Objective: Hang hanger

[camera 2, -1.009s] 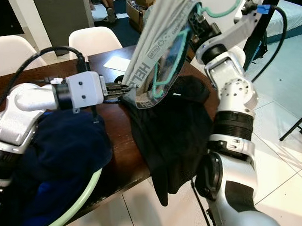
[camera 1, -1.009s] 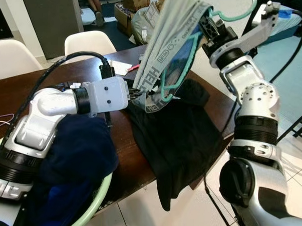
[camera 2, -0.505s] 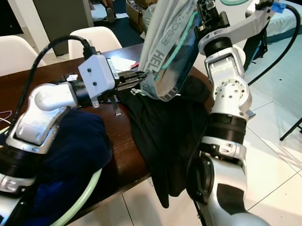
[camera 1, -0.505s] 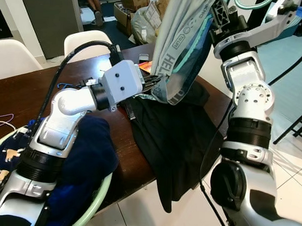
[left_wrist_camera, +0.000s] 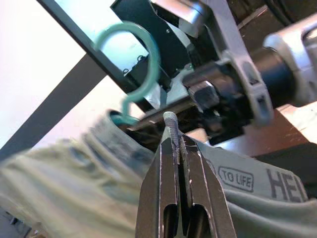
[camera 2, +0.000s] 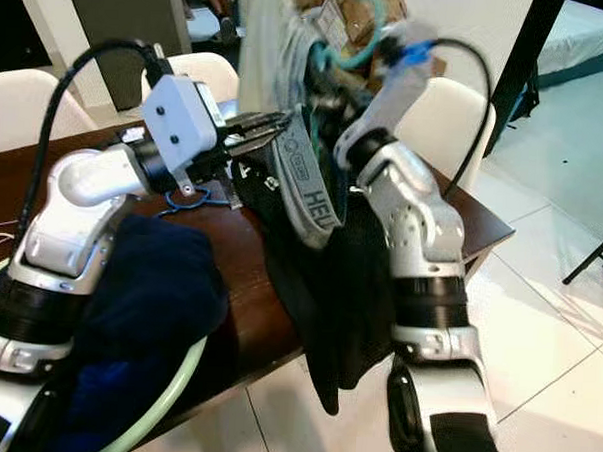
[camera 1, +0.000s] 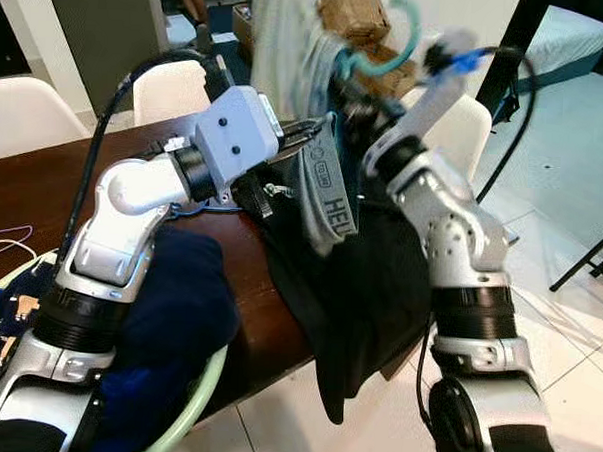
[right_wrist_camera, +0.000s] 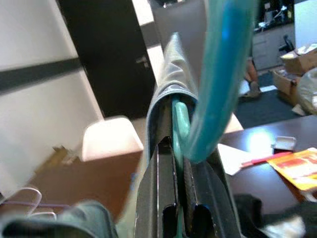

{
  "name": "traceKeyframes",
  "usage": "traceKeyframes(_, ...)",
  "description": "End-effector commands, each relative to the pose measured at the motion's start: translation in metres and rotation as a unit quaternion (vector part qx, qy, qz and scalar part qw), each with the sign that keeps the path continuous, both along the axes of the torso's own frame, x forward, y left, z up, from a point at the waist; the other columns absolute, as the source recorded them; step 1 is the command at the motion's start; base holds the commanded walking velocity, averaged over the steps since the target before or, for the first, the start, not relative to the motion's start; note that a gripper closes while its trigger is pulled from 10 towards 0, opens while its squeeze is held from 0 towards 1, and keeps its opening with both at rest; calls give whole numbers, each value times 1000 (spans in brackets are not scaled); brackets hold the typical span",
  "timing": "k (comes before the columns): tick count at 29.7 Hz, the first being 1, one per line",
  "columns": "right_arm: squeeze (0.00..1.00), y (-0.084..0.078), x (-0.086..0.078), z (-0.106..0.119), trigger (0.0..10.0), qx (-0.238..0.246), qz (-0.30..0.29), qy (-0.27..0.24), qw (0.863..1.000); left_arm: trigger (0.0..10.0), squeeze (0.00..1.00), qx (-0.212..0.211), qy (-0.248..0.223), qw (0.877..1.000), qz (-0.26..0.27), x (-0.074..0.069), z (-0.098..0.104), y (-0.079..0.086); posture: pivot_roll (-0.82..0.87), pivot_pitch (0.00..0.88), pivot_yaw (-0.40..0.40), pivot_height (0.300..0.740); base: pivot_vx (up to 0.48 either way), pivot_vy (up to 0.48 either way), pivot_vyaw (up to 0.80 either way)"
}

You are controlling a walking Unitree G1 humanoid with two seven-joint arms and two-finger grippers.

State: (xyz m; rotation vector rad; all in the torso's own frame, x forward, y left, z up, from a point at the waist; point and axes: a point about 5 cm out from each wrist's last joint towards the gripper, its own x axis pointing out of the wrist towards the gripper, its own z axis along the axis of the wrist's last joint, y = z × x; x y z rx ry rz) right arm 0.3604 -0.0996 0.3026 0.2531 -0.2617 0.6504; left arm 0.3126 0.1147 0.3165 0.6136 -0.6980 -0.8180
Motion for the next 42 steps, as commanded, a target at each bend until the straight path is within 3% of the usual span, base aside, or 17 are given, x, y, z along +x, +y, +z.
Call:
traceKeyframes(1,0,1,-3,3,10000,-17,5,-11,1000,10000,0,-1,-7,1000,8,1,5,4,43,81,-7,740,0,0,0)
traceKeyframes(2,0,1,-3,3,10000,-17,5,-11,1000,10000,0,-1,-7,1000,8,1,5,4,43,81,-7,740,0,0,0)
traceKeyframes(3,0,-5,-2,0,10000,-51,5,-8,999,10000,0,0,-7,1000,13,1,5,6,38,82,-5,740,0,0,0)
traceKeyframes(5,0,-5,-2,0,10000,-51,5,-8,999,10000,0,0,-7,1000,13,1,5,6,38,82,-5,740,0,0,0)
traceKeyframes(7,0,-20,-4,-7,10000,-155,23,-1,988,10000,0,4,-4,1000,22,1,2,10,31,82,-9,740,0,0,0)
traceKeyframes(8,0,-20,-4,-7,10000,-155,23,-1,988,10000,0,4,-4,1000,22,1,2,10,31,82,-9,740,0,0,0)
traceKeyframes(9,0,-27,-5,-7,10000,-199,36,3,979,10000,0,14,-1,1000,26,1,-2,11,29,81,-9,740,0,0,0)
traceKeyframes(11,0,-27,-5,-7,10000,-199,36,3,979,10000,0,14,-1,1000,26,1,-2,11,29,81,-9,740,0,0,0)
traceKeyframes(14,0,-39,-10,3,10000,-290,86,5,953,10000,0,55,12,998,38,2,-21,9,21,82,-13,740,0,0,0)
traceKeyframes(15,0,-39,-10,3,10000,-290,86,5,953,10000,0,55,12,998,38,2,-21,9,21,82,-13,740,0,0,0)
traceKeyframes(17,0,-40,-13,6,10000,-330,114,3,937,10000,0,67,18,997,45,3,-28,10,18,83,-16,740,0,0,0)
traceKeyframes(21,0,-40,-13,7,10000,-346,121,7,930,10000,0,70,19,996,53,4,-31,10,15,85,-21,740,0,0,0)
traceKeyframes(28,0,-34,-24,-1,10000,-388,189,15,902,10000,0,58,6,993,106,10,-27,23,15,84,-30,740,0,0,0)
traceKeyframes(31,0,-34,-24,-1,10000,-388,189,15,902,10000,0,58,6,993,106,10,-27,23,15,84,-30,740,0,0,0)
traceKeyframes(34,0,-36,-26,-5,10000,-399,198,22,895,10000,0,48,-2,991,121,11,-23,30,15,85,-31,740,0,0,0)
traceKeyframes(35,0,-46,-21,-10,10000,-412,183,39,892,10000,0,31,-16,988,150,12,-13,45,13,82,-36,740,0,0,0)
traceKeyframes(42,0,-60,-13,-17,10000,-431,147,58,889,10000,0,4,-32,984,174,10,-2,59,12,76,-42,740,0,0,0)
